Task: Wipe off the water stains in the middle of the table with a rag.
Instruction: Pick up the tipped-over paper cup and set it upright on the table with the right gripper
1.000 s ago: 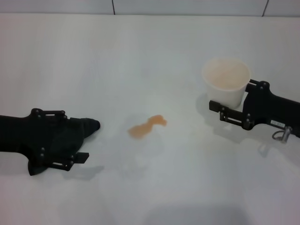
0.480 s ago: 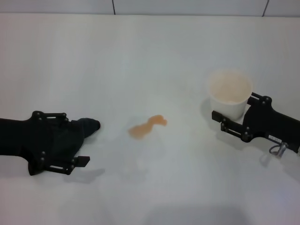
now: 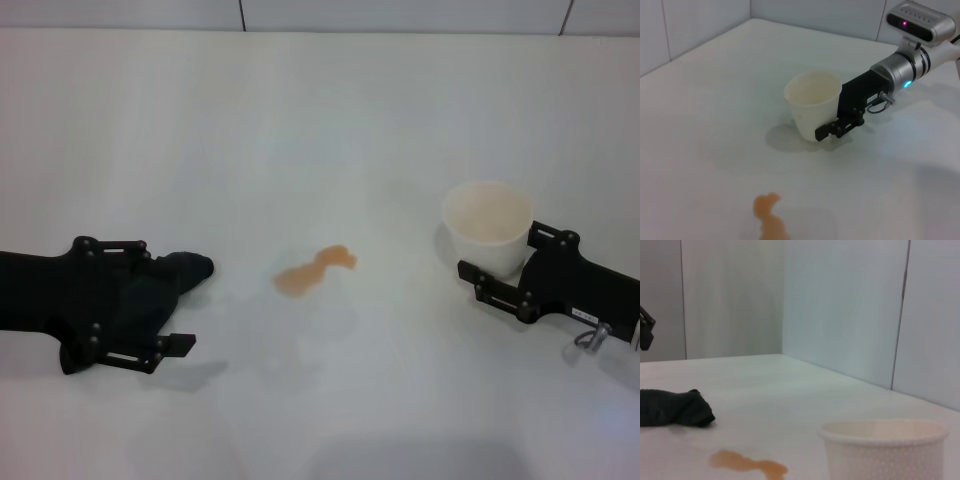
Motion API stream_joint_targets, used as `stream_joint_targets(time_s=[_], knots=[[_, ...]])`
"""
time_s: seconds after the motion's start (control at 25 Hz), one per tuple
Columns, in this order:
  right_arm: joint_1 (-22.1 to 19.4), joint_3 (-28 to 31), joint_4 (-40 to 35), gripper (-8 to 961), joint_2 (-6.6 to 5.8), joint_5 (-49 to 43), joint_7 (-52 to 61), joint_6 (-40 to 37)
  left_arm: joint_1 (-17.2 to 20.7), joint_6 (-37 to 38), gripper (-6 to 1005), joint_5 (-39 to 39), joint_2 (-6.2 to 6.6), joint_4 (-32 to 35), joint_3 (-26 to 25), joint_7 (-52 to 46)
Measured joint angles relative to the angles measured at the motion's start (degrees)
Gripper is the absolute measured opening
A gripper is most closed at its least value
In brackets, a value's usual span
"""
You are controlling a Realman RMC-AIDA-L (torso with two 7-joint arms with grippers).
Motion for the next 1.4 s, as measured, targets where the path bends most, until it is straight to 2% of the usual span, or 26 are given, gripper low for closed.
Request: stream_joint_targets(time_s=[0.4, 0.8, 1.04, 1.4], knots=[[0.54, -2.12, 0.94, 650, -0.04, 0.01, -2.63, 2.1, -0.11, -0.01, 813, 0.0, -0.29, 0.0, 0.08, 0.01], [0.0, -2.34, 0.28, 674, -0.26, -0.27, -2.4, 0.06, 0.06, -0.01, 808, 0.0, -0.22, 0.0, 0.09, 0.0], [0.05, -2.31, 0.25, 841, -0.57, -0.76, -1.15, 0.55, 0.03, -0.01, 805, 0.04, -0.33, 0.06, 0.09, -0.17], [0.08, -2.3, 0.05, 841, -1.29, -1.36, 1.1, 0.83, 0.29, 0.06, 801, 0.12, -0.39, 0.71, 0.09, -0.4]])
